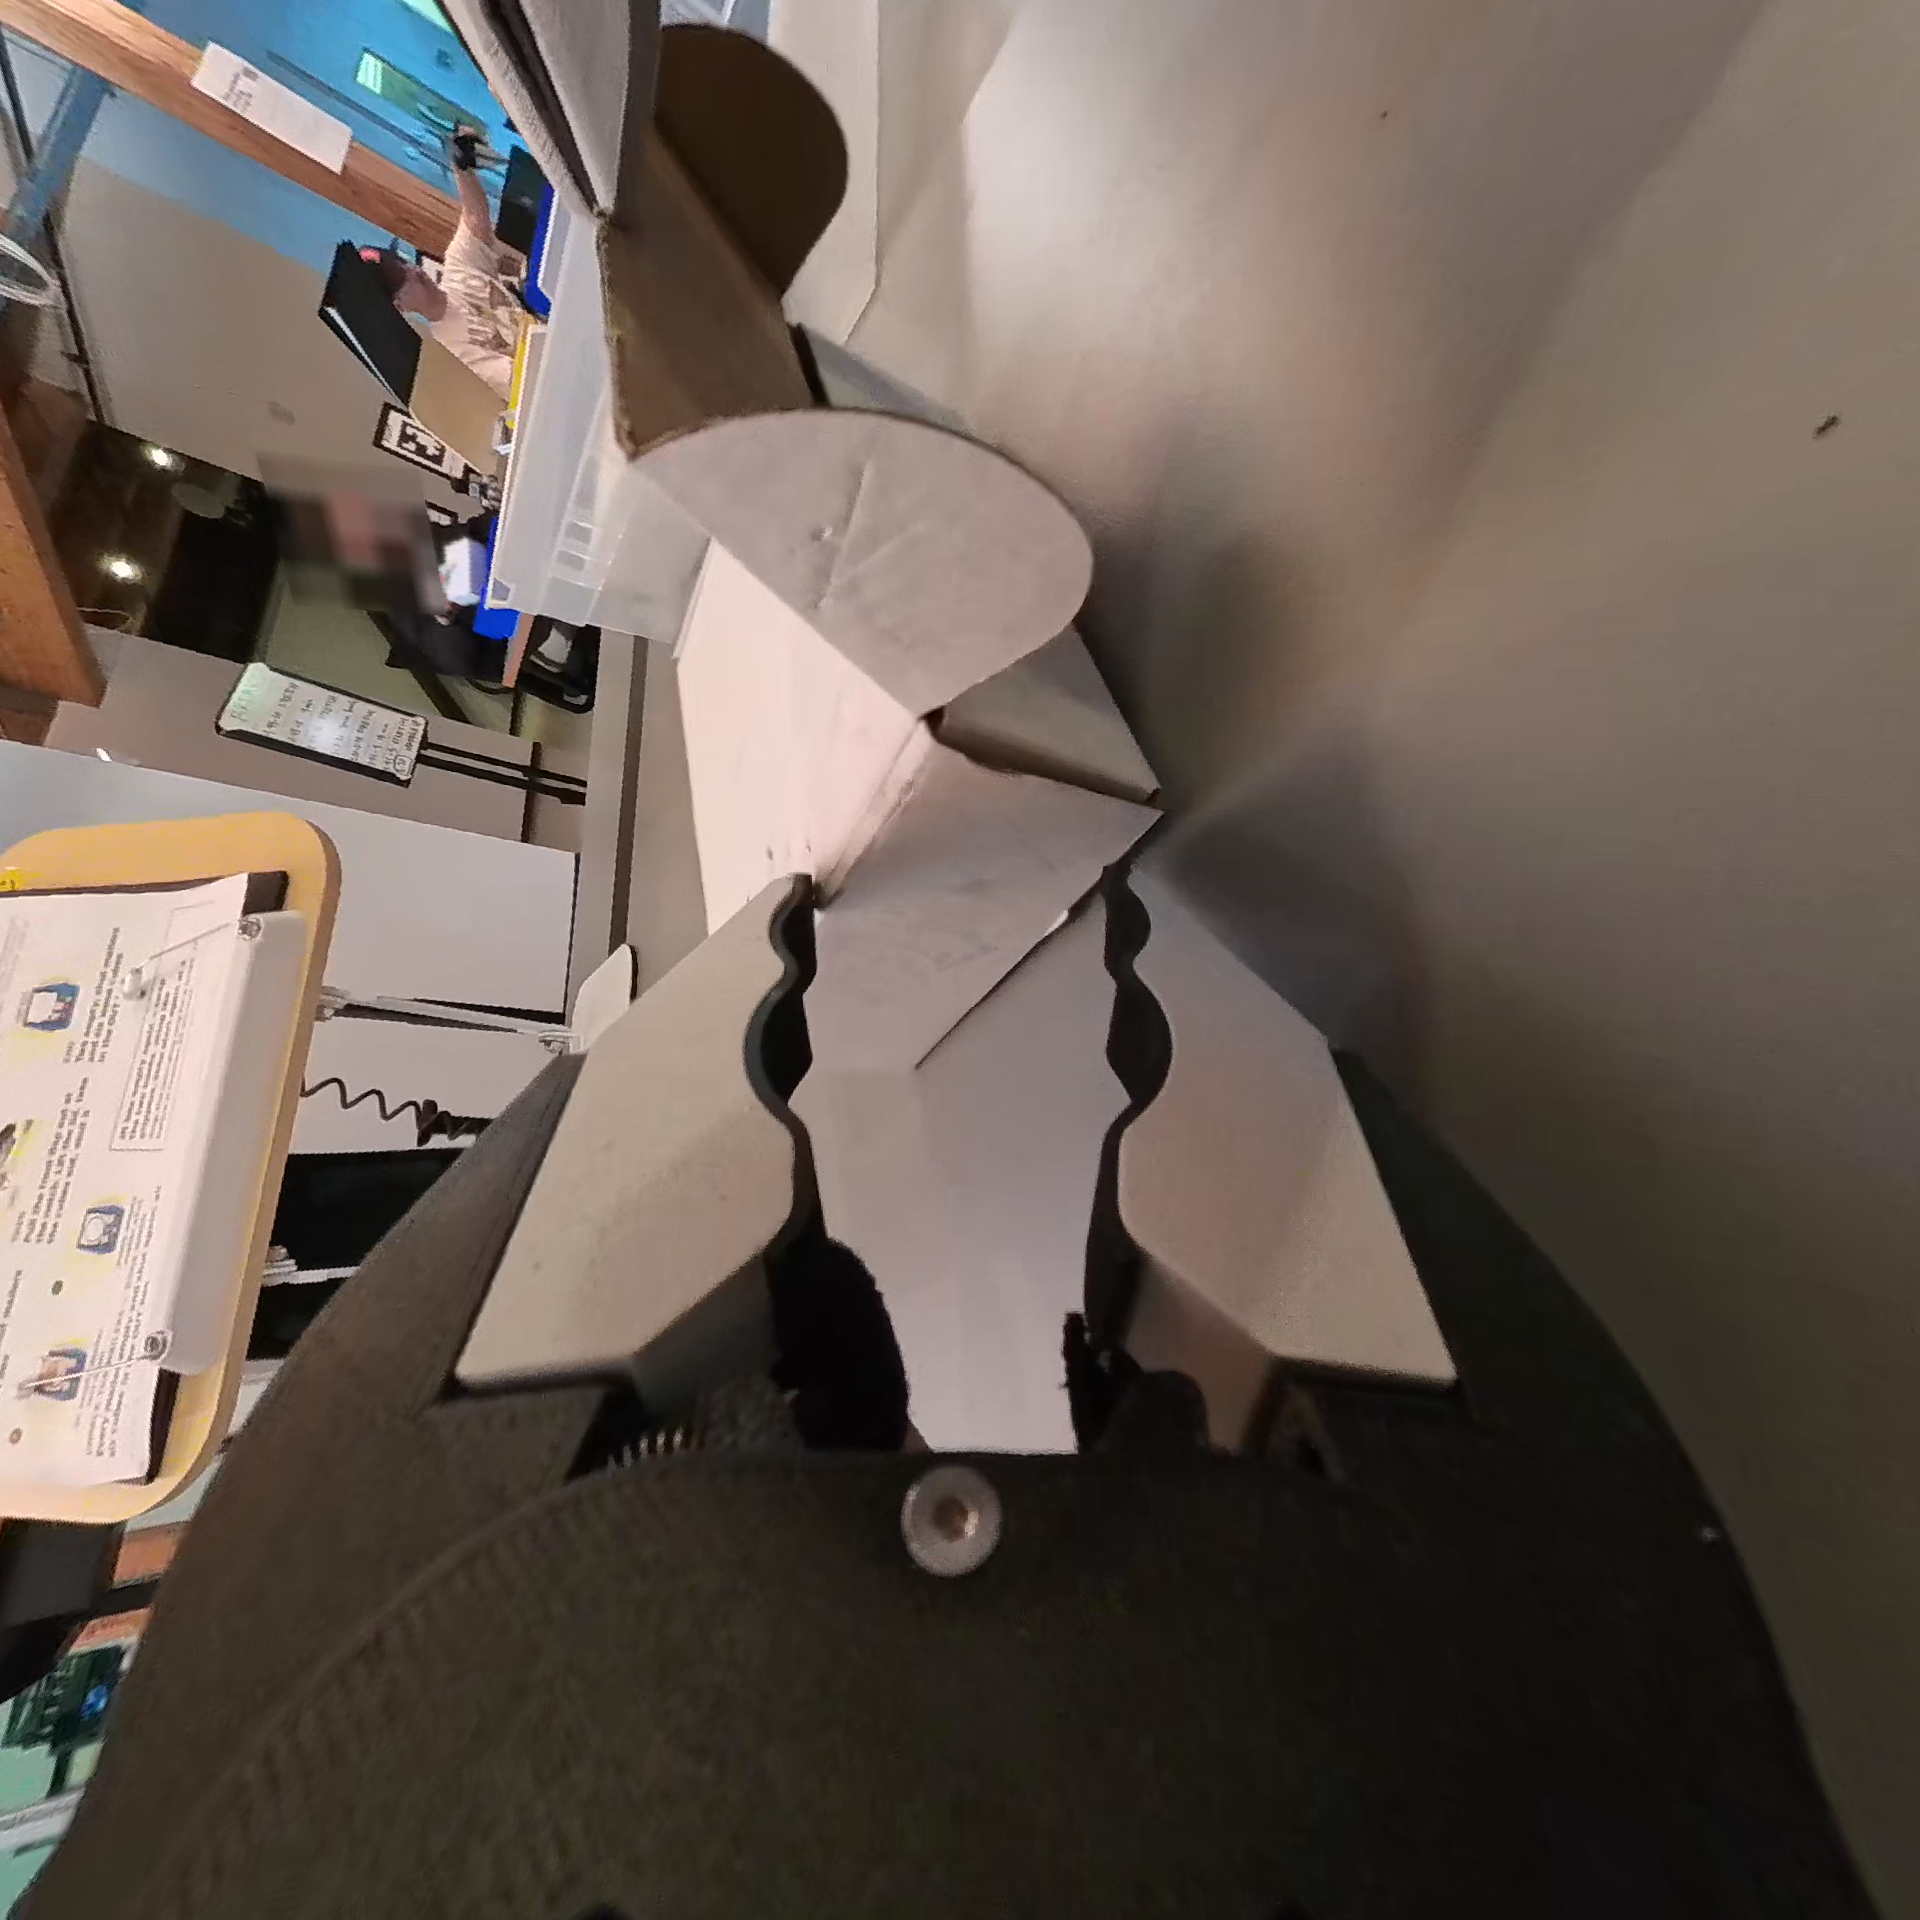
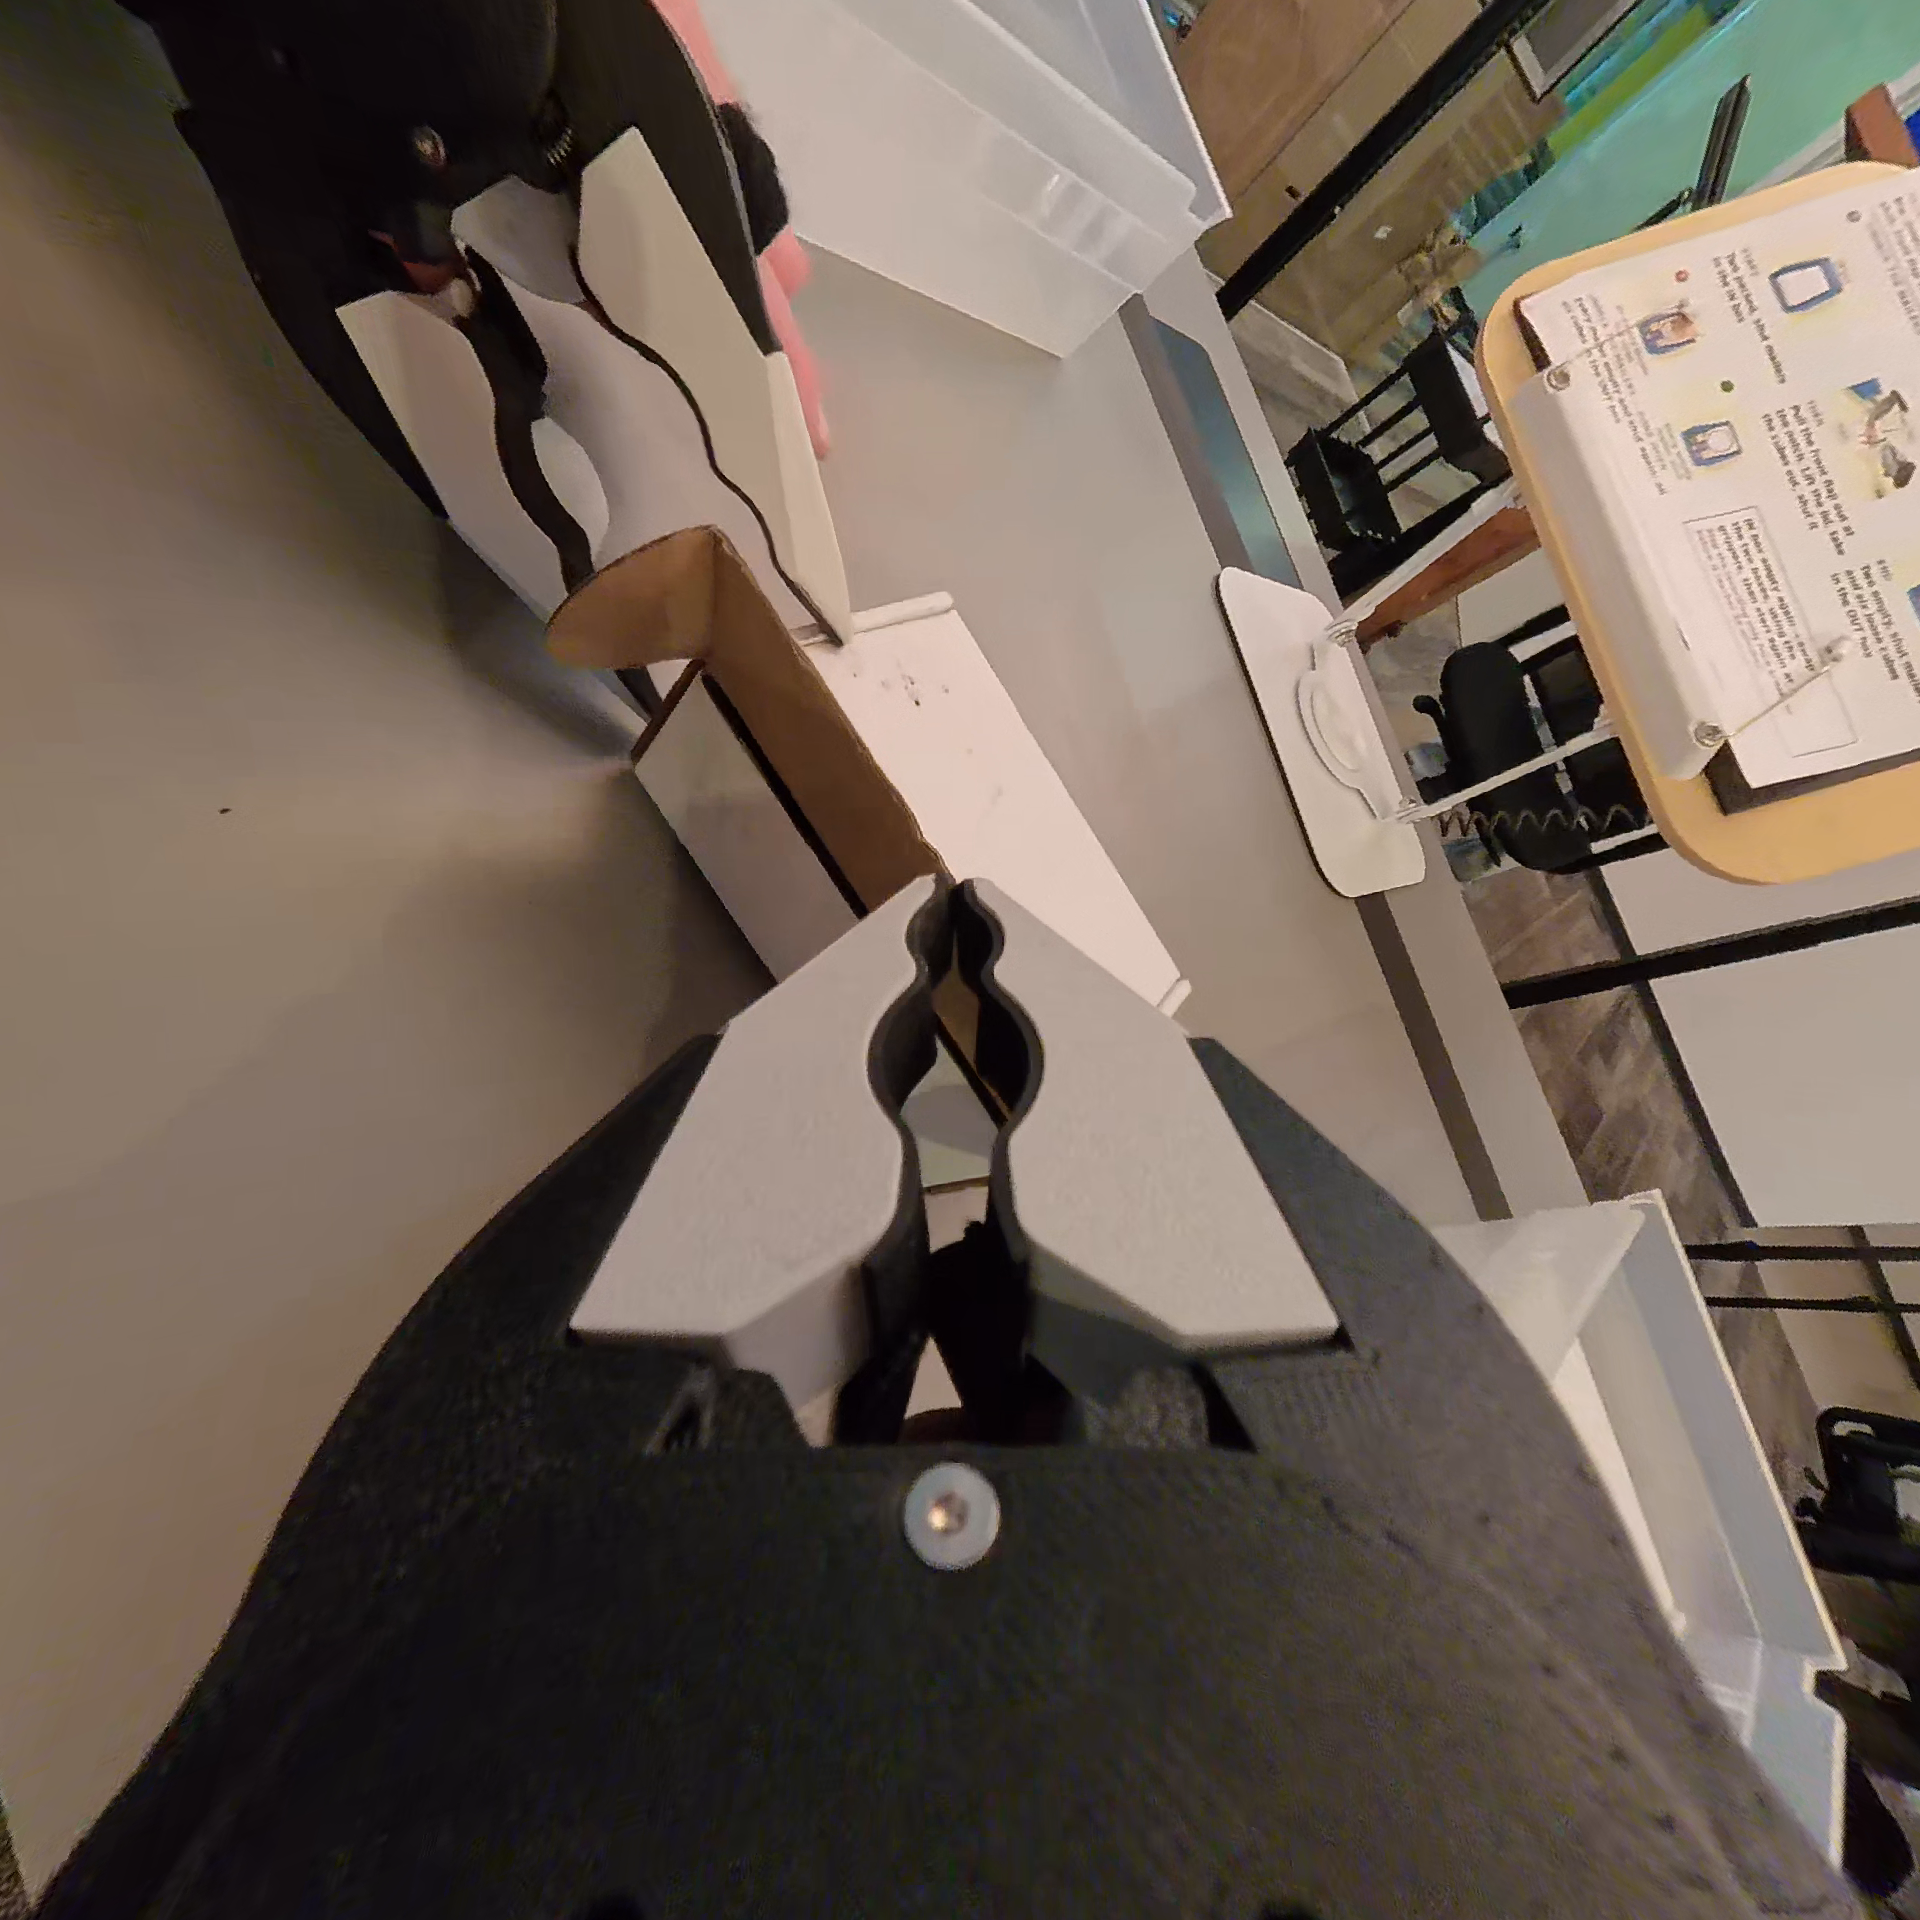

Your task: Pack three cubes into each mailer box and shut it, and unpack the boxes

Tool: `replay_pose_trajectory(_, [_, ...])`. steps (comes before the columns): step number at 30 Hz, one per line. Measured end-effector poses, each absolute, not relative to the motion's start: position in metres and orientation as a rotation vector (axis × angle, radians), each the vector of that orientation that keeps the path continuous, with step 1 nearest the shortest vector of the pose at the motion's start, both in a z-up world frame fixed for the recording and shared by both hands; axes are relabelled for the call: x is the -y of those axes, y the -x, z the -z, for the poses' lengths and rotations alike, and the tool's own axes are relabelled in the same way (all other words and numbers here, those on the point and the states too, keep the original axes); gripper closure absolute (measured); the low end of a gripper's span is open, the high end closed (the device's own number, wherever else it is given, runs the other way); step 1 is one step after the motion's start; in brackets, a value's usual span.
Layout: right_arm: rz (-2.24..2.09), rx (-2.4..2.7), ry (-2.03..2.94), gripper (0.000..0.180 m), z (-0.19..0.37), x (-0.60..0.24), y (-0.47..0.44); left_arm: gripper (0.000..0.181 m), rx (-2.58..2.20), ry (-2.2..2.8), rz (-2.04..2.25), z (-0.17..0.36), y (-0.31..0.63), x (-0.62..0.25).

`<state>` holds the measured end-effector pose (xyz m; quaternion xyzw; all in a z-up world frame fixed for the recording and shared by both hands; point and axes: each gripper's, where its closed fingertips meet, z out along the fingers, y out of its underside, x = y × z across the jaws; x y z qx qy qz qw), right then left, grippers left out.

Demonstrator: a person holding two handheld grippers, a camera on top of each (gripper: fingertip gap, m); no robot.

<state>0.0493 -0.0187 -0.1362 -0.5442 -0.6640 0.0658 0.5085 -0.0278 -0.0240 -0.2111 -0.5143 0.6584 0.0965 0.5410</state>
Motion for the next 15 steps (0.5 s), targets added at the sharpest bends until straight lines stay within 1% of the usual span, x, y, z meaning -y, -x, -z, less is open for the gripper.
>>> replay_pose_trajectory(15, [-0.192, 1.568, 1.371, 0.180, 0.1389, 0.0082, -0.0537, 0.127, -1.577, 1.161, -0.204, 0.2107, 0.0272, 0.0309])
